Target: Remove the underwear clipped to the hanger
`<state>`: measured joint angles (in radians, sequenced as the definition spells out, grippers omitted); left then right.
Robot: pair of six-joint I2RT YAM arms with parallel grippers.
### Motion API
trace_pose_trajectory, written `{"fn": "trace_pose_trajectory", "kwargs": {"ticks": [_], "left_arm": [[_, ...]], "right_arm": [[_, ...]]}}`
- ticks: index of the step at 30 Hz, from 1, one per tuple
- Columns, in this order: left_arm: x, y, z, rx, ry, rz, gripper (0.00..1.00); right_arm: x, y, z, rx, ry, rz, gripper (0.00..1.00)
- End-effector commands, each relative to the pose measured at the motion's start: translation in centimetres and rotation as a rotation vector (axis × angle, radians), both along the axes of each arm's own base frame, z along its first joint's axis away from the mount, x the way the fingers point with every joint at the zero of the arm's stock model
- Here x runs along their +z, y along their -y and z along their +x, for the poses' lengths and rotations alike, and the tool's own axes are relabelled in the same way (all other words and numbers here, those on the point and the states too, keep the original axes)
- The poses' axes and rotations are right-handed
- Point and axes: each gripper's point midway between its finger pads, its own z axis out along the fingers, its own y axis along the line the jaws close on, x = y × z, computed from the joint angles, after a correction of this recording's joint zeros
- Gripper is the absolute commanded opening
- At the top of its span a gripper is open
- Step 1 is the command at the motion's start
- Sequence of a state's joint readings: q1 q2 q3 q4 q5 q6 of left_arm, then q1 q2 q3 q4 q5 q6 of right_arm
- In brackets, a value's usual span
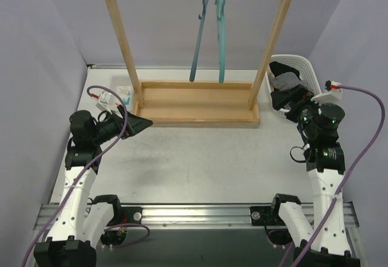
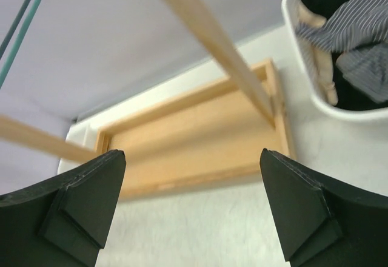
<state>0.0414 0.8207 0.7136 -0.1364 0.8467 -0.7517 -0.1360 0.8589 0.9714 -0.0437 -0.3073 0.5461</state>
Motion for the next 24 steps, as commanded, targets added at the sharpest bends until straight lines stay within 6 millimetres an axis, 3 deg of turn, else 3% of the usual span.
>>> {"fn": "trace_pose_trajectory", "kwargs": {"ticks": [1,7,13,18,24], "left_arm": [[2.0,0.8,-1.0,-0.056,0.09,-0.02,0.94],[3.8,1.4,-2.8,-0.096,0.156,-0.049,0.94],[5.3,1.6,-4.4,-0.103,0.201,-0.056,0.94],[5.9,1.5,-5.2,-0.092,0.23,-0.059,0.94],[6.4,1.5,-5.9,-0.093,0.263,-0.061,0.94]], "right_arm": [[0.5,-3.3,-5.3,0.16,0.043,-0.008,1.0],[2.4,-7.3,-12.4,0.358,0.152,0.009,1.0],[4.1,-8.4,-17.3,0.388,0.252,-0.009,1.0],[5.4,-8.4,-18.9,0.364,0.308,0.0,1.0],[4.4,-8.3,-17.7,0.372,0.264,0.007,1.0]]}}
